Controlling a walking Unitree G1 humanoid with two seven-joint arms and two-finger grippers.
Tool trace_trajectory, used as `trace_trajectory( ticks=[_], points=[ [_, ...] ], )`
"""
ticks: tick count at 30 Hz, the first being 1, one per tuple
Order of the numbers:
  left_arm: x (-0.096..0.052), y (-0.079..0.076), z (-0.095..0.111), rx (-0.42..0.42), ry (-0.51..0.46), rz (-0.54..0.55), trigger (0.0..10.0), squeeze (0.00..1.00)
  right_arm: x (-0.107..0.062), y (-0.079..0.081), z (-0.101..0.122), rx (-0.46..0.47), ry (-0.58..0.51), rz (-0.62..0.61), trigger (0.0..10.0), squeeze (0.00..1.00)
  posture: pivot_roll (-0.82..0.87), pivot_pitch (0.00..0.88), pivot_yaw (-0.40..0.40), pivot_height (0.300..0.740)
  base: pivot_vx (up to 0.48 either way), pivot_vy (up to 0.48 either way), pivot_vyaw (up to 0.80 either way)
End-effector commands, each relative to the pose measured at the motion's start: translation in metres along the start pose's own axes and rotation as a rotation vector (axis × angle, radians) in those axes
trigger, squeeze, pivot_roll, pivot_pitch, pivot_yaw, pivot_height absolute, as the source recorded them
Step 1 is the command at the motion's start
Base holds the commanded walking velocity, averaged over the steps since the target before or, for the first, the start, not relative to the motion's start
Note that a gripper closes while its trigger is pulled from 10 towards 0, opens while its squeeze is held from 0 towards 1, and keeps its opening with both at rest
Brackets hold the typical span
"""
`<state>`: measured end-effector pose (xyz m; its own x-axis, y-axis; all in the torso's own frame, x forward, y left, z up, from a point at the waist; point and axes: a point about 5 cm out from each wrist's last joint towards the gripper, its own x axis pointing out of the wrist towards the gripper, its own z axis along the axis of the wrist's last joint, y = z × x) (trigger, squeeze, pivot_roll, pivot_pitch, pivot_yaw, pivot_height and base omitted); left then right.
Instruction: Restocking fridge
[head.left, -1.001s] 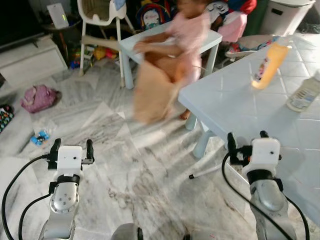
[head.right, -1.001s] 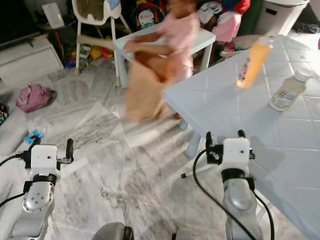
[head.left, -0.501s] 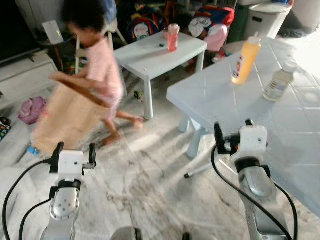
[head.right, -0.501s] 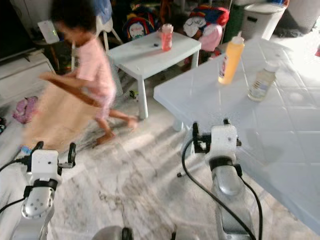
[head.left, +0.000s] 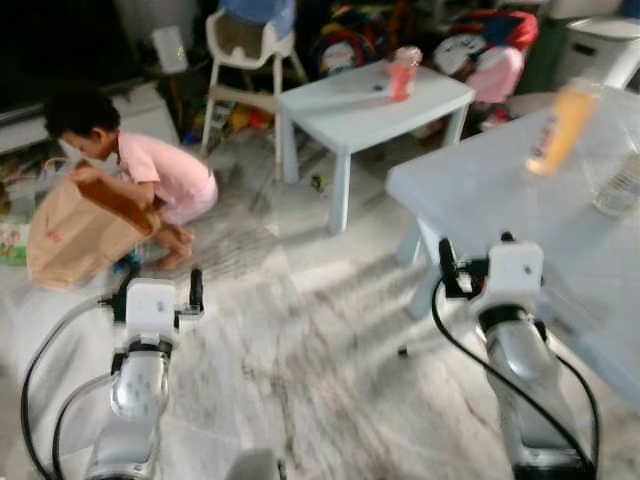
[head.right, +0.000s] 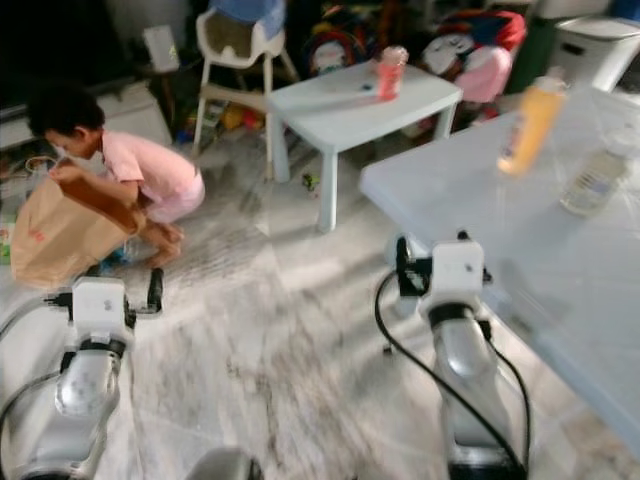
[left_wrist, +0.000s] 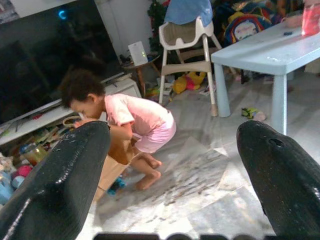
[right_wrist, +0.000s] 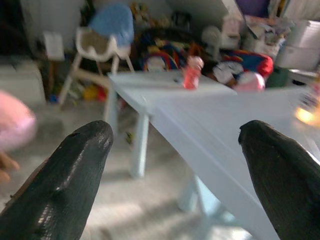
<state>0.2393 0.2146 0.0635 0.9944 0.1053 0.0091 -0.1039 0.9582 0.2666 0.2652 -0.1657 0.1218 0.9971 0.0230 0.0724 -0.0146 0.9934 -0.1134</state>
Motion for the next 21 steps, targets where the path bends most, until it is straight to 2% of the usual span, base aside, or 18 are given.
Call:
trace_trajectory(
  ticks=[1, 4, 7, 8, 11, 16, 21],
  points=[
    [0.0, -0.007, 0.005, -0.005, -0.023, -0.023, 10.0, 0.0, -0.004, -0.012, -0.002, -0.02, 0.009, -0.044, 10.0, 0.0, -0.01, 0.069, 0.034, 0.74, 0.319, 0.36, 0.0],
    [-0.005, -0.008, 0.001, -0.008, -0.006, -0.036, 10.0, 0.0, -0.007, -0.008, -0.001, 0.004, -0.005, -0.04, 10.0, 0.0, -0.01, 0.075, 0.042, 0.74, 0.317, 0.359, 0.0],
    [-0.006, -0.01, 0.0, -0.014, -0.002, -0.045, 10.0, 0.0, -0.008, -0.003, 0.0, -0.049, -0.016, -0.001, 10.0, 0.0, -0.01, 0.075, 0.043, 0.74, 0.346, 0.333, 0.0],
    [-0.005, -0.014, 0.001, -0.014, -0.003, -0.062, 10.0, 0.0, -0.009, 0.003, 0.0, -0.043, -0.015, 0.029, 10.0, 0.0, -0.01, 0.075, 0.049, 0.74, 0.424, 0.0, -0.8],
    [-0.002, -0.017, 0.005, -0.019, -0.021, -0.083, 10.0, 0.0, -0.008, 0.011, 0.0, -0.017, -0.02, 0.046, 10.0, 0.0, -0.01, 0.074, 0.049, 0.74, 0.435, 0.0, -0.8],
    [0.0, -0.019, 0.006, -0.026, -0.025, -0.094, 10.0, 0.0, -0.007, 0.015, -0.001, 0.0, -0.02, 0.055, 10.0, 0.0, 0.0, 0.053, 0.044, 0.74, 0.473, 0.0, -0.8],
    [0.005, -0.03, 0.011, -0.046, -0.043, -0.125, 10.0, 0.0, -0.004, 0.018, -0.004, 0.0, -0.014, 0.071, 10.0, 0.0, 0.0, 0.041, 0.038, 0.74, 0.48, 0.0, -0.8]
  ],
)
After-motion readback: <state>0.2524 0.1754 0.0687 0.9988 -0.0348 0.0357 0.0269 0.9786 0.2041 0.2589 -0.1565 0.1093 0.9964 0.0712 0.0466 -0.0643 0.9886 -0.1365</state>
